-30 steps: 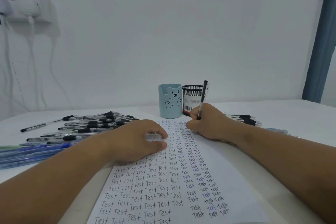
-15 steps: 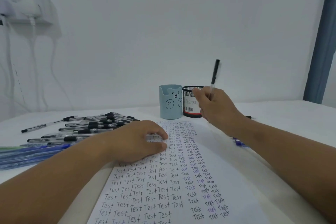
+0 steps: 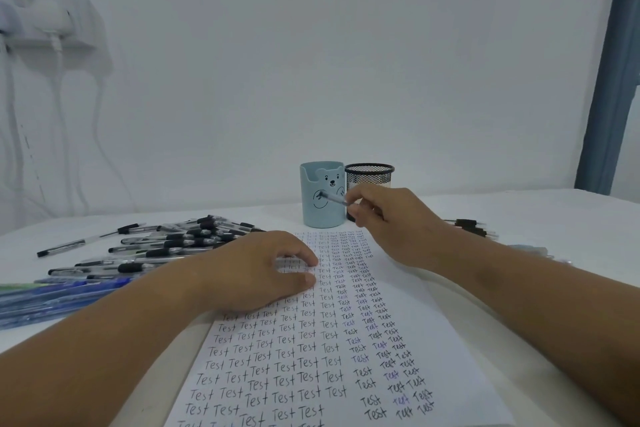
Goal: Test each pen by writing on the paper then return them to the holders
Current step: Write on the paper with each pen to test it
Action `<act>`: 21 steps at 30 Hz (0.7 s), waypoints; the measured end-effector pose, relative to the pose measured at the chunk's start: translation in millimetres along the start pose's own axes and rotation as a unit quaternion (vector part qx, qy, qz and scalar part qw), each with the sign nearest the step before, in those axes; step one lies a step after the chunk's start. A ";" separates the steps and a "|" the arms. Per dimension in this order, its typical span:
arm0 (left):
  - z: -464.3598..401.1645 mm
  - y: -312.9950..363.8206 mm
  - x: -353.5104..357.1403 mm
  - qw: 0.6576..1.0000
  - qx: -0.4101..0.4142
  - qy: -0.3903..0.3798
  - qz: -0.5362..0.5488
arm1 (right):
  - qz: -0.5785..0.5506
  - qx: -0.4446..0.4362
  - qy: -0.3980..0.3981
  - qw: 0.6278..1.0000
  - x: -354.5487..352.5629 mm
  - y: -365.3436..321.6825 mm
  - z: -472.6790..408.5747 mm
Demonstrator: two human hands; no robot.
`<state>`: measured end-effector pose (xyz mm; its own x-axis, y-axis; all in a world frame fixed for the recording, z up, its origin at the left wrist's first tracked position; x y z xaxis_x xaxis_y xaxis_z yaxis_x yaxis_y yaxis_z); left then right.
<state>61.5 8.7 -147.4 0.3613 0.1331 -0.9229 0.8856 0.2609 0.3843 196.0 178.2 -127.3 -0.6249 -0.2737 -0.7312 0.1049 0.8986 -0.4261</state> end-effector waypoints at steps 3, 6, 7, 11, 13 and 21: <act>-0.1 -0.7 0.5 1.000 0.000 0.000 0.001 | 0.000 0.005 -0.006 1.000 0.2 -0.4 -0.2; 0.0 -0.7 0.5 1.000 0.000 0.001 -0.002 | 0.008 0.001 -0.002 1.000 -1.7 -0.5 -0.6; 0.2 -0.5 0.5 1.000 0.000 0.001 -0.002 | 0.019 -0.002 -0.002 1.000 -2.9 -1.1 -0.7; 0.2 0.0 1.4 1.000 0.004 0.004 0.003 | 0.065 0.016 -0.004 0.998 -15.3 1.7 -2.3; 0.0 -0.1 2.1 1.000 0.005 0.003 0.003 | 0.076 0.048 0.003 0.996 -29.7 12.0 -3.2; 0.0 1.2 1.5 1.000 0.006 0.004 0.003 | 0.205 0.184 -0.017 0.961 -72.1 80.7 7.7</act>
<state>63.1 9.2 -148.3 0.3645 0.1414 -0.9204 0.8867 0.2491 0.3895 255.5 267.7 -113.0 -0.4481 0.0611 -0.8919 0.6074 0.7529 -0.2536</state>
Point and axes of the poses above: each hand's wrist, its own z-axis away from the middle knuckle, its own x-axis out of the palm, y = z × x, the point moved 4 cm from there along -z, towards the middle knuckle, and after that the axes turned 3 degrees about -y, right-handed, at the moved point
